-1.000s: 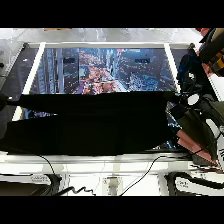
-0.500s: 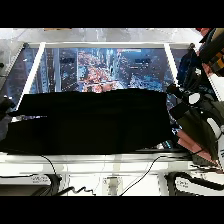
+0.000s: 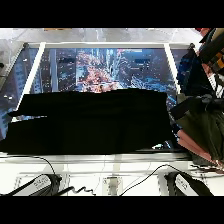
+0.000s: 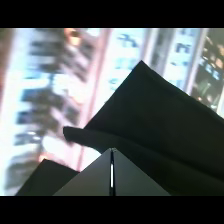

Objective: Fold the clothes and pants, and hang the long-sleeved shirts on hangers.

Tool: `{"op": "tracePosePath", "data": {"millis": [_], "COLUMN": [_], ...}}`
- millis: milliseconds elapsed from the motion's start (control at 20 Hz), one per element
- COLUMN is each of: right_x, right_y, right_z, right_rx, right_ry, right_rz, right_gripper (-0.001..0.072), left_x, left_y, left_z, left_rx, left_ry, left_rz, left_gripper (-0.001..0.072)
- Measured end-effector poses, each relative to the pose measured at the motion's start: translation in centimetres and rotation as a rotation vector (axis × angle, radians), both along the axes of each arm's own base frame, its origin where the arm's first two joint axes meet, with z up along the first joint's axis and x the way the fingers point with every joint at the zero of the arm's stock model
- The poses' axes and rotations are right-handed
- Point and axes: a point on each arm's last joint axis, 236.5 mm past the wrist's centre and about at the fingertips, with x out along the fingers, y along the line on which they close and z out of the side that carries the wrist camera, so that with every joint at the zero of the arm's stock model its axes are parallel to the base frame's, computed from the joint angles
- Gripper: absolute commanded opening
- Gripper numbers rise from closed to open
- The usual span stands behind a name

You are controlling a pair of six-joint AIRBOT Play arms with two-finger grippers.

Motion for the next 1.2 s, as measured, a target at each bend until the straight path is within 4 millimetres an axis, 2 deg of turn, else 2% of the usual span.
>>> {"op": "tracePosePath", "data": {"millis": [150,200,250,300,450,500,550,600,650,700,850,900,950,1000,1050,1100,1200], "right_x": [-5.9,-7.3,-8.6,-9.9,-12.7,-12.9,-12.9,-12.6,-12.0,-11.5,-9.6,-9.0,-8.6,-8.2,-7.8,-7.5,-7.1], "right_y": [2.6,3.6,4.7,5.6,7.1,7.3,7.5,7.5,7.5,7.5,7.0,6.6,6.3,6.0,5.6,5.3,4.8], "right_z": [-2.4,-3.2,-4.1,-5.3,-8.7,-9.7,-10.6,-11.5,-12.1,-12.6,-14.0,-14.4,-14.7,-14.9,-15.0,-15.1,-15.2], "right_rx": [0.081,0.114,0.153,0.19,0.265,0.28,0.3,0.319,0.337,0.36,0.407,0.415,0.42,0.422,0.42,0.419,0.407], "right_ry": [0.104,0.123,0.146,0.172,0.253,0.256,0.249,0.231,0.206,0.186,0.124,0.109,0.095,0.081,0.063,0.05,0.029], "right_rz": [-0.004,-0.006,-0.019,-0.041,-0.122,-0.159,-0.202,-0.247,-0.286,-0.323,-0.428,-0.456,-0.482,-0.502,-0.52,-0.533,-0.546], "right_gripper": [0.002,0.0061,0.0248,0.0371,0.039,0.0393,0.0424,0.0487,0.0488,0.0488,0.0473,0.0378,0.0237,0.0134,0.0031,0.0021,0.0021], "left_x": [-0.7,-0.9,-1.1,-1.4,-2.1,-2.3,-2.5,-2.7,-3.0,-3.4,-5.3,-6.3,-7.6,-8.8,-10.3,-11.8,-15.1], "left_y": [-1.5,-2.1,-2.7,-3.2,-4.3,-4.6,-4.8,-5.0,-5.3,-5.5,-6.1,-6.0,-5.9,-5.7,-5.3,-4.7,-3.3], "left_z": [-1.2,-2.0,-2.7,-3.4,-5.0,-5.3,-5.6,-5.9,-6.1,-6.4,-7.5,-7.9,-8.3,-8.6,-9.0,-9.2,-9.5], "left_rx": [-0.026,-0.041,-0.054,-0.066,-0.1,-0.107,-0.116,-0.124,-0.133,-0.143,-0.179,-0.189,-0.203,-0.216,-0.231,-0.243,-0.27], "left_ry": [0.036,0.055,0.072,0.089,0.135,0.146,0.157,0.168,0.183,0.201,0.287,0.325,0.369,0.408,0.451,0.491,0.558], "left_rz": [-0.024,-0.033,-0.043,-0.052,-0.071,-0.075,-0.078,-0.082,-0.087,-0.092,-0.093,-0.09,-0.08,-0.065,-0.043,-0.019,0.046], "left_gripper": [0.0008,0.0008,0.0008,0.0008,0.001,0.001,0.0074,0.0302,0.057,0.0601,0.0598,0.0598,0.0598,0.0598,0.0564,0.05,0.0497]}}
